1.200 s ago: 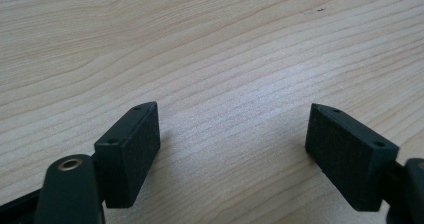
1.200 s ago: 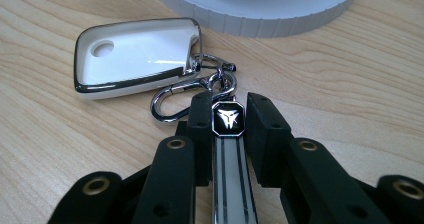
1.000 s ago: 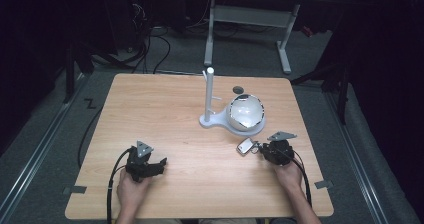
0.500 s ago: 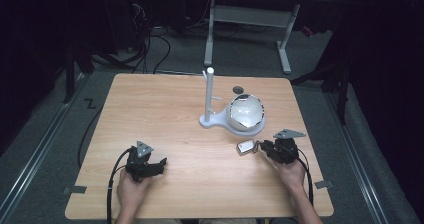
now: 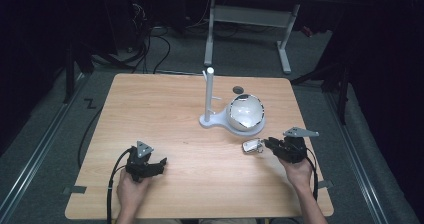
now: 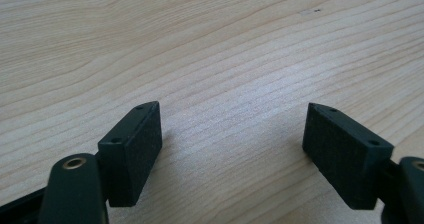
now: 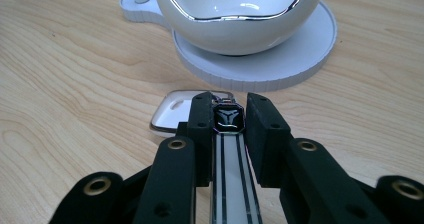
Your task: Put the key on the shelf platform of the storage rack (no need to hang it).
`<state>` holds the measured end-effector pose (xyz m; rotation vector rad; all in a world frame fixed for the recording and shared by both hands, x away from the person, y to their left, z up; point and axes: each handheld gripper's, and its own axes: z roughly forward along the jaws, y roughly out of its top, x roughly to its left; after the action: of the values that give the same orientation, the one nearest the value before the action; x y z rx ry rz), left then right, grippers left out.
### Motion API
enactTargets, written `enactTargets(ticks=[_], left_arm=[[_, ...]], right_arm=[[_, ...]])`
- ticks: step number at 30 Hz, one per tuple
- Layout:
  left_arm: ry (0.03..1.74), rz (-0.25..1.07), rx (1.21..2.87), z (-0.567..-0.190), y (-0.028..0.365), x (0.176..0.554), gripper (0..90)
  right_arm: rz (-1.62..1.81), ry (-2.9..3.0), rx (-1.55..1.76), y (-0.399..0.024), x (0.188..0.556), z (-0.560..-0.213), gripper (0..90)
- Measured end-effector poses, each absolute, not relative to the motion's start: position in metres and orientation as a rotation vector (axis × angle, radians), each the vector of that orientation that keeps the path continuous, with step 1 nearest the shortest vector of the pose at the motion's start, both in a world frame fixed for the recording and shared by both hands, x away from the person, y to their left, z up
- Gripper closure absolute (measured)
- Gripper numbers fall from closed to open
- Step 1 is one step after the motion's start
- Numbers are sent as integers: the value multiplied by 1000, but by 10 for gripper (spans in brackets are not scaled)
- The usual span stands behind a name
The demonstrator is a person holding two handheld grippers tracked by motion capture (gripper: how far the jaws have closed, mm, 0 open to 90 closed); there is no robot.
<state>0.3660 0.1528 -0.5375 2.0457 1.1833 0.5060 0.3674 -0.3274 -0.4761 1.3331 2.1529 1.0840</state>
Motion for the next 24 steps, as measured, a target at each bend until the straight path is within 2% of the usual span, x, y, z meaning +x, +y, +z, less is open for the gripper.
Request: enactTargets(ticks=[24], left_arm=[[1183,505,2047,-537,153,366,239]], right_arm=[[1165,2129,1264,-339,357,-429,745]])
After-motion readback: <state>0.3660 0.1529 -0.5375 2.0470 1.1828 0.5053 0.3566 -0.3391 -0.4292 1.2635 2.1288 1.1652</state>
